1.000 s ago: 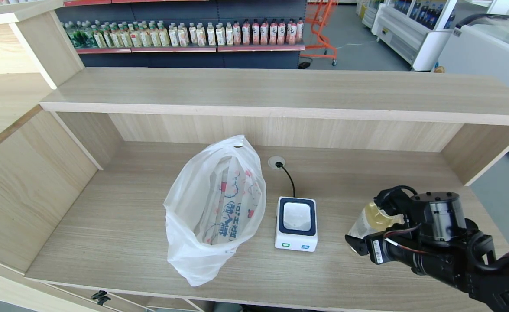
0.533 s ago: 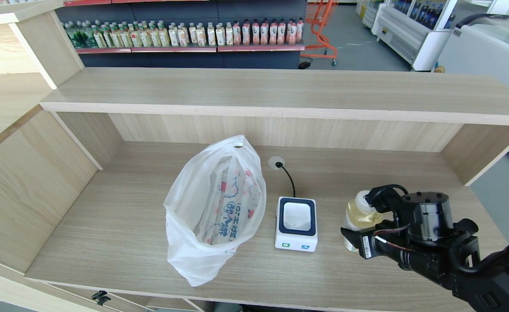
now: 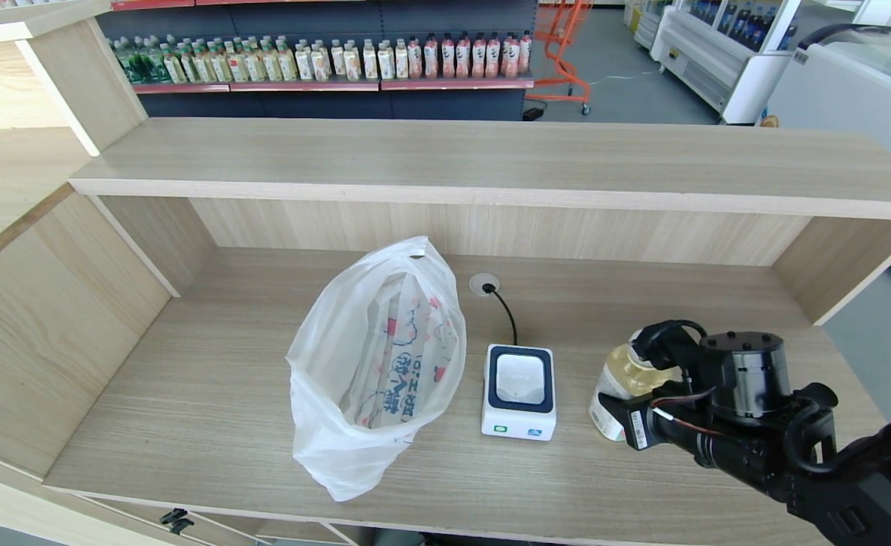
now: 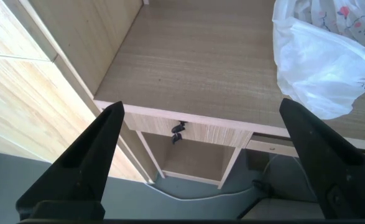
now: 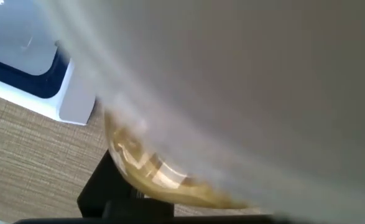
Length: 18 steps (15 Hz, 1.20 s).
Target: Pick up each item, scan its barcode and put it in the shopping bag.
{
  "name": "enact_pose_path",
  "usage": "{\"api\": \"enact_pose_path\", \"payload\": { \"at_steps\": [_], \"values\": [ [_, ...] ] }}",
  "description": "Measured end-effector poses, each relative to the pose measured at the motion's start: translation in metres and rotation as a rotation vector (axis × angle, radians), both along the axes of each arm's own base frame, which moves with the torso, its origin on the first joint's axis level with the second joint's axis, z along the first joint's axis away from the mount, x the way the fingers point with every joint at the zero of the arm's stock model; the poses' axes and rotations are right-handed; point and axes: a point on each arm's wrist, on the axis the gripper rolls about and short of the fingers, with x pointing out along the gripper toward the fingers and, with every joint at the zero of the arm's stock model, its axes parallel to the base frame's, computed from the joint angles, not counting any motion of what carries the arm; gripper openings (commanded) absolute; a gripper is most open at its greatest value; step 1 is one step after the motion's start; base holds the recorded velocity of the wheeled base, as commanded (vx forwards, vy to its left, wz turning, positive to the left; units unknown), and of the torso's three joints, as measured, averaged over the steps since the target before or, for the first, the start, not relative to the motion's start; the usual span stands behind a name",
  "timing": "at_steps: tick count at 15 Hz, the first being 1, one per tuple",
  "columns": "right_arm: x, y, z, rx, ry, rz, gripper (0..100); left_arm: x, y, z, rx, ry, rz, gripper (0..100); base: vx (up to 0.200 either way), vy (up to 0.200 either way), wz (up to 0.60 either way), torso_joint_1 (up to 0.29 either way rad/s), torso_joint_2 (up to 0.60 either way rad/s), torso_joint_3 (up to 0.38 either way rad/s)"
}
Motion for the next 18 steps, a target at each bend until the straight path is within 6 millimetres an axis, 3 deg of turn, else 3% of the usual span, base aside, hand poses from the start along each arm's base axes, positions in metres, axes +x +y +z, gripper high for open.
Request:
{"api": "enact_pose_path", "payload": {
  "at_steps": [3,6,9,13,15,18],
  "values": [
    [0.001,0.001,0.010,0.042,-0.057,0.027,0,0.000,0.000,0.000,0.000,0.000,0.000,100,0.000,0.000,0.00,0.000,0.00,0.000],
    [-0.010,-0.004,0.035,0.130,-0.091,0.151,0,0.000,0.000,0.000,0.000,0.000,0.000,100,0.000,0.000,0.00,0.000,0.00,0.000],
    [-0.037,-0.021,0.071,0.214,-0.042,0.303,0,0.000,0.000,0.000,0.000,0.000,0.000,100,0.000,0.000,0.00,0.000,0.00,0.000],
    [-0.094,-0.044,0.140,0.352,0.031,0.496,0,0.000,0.000,0.000,0.000,0.000,0.000,100,0.000,0.000,0.00,0.000,0.00,0.000],
    [-0.111,-0.048,0.175,0.493,0.002,0.587,0,0.000,0.000,0.000,0.000,0.000,0.000,100,0.000,0.000,0.00,0.000,0.00,0.000],
    [-0.119,-0.045,0.192,0.573,0.015,0.715,0,0.000,0.000,0.000,0.000,0.000,0.000,100,0.000,0.000,0.00,0.000,0.00,0.000]
  ]
}}
